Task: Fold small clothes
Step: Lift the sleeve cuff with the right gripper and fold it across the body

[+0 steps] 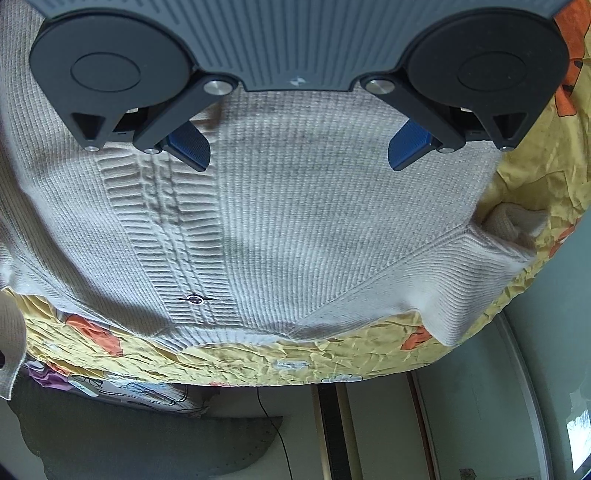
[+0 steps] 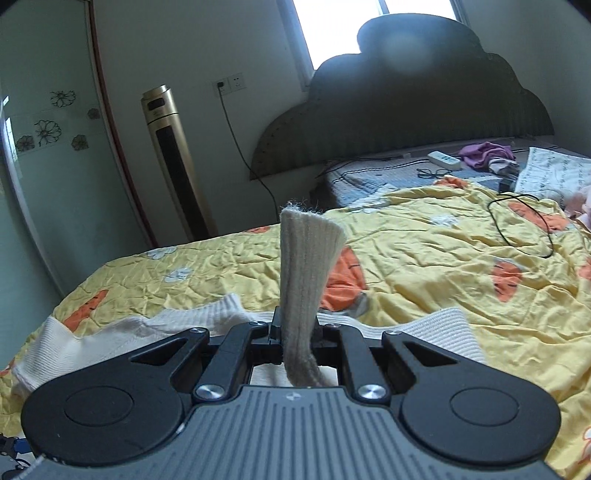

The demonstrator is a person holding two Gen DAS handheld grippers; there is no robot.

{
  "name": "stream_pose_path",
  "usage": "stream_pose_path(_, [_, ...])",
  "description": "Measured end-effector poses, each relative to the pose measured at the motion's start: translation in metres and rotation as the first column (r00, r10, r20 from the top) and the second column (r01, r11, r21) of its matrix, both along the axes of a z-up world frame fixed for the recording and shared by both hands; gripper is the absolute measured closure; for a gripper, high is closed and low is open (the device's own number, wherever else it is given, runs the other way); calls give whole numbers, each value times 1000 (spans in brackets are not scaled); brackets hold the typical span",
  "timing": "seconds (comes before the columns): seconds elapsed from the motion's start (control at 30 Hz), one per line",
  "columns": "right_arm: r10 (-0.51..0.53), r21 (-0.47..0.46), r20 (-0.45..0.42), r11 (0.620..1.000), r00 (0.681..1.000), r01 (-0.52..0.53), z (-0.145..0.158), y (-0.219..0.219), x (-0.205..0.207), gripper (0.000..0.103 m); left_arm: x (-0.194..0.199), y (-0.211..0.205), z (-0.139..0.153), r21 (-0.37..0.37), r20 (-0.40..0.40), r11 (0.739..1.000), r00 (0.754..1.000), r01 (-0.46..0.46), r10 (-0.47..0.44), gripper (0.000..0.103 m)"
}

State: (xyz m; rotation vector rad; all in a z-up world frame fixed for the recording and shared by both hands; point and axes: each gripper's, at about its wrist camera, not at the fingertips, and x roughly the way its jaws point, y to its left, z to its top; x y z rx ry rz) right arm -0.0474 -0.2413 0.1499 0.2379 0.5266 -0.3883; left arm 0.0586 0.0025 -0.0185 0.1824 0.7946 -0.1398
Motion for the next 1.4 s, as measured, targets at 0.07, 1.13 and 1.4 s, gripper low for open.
stream_pose_path(0.07, [15,-4,2,1000,1000,-15,1,9,7,89,1,4,2,-1,4,1000,1000,-3,3,0])
stream_pose_path(1.13, [263,-93,-130,957,956,-276,-62,184,165,88,17,138,14,92,137,960,958,-264,251,0])
stream_pose_path(1.4, [305,-113,-213,936,928,-333,-95,220,209,88,19,147,7,118,122,955,959,-271,257,0])
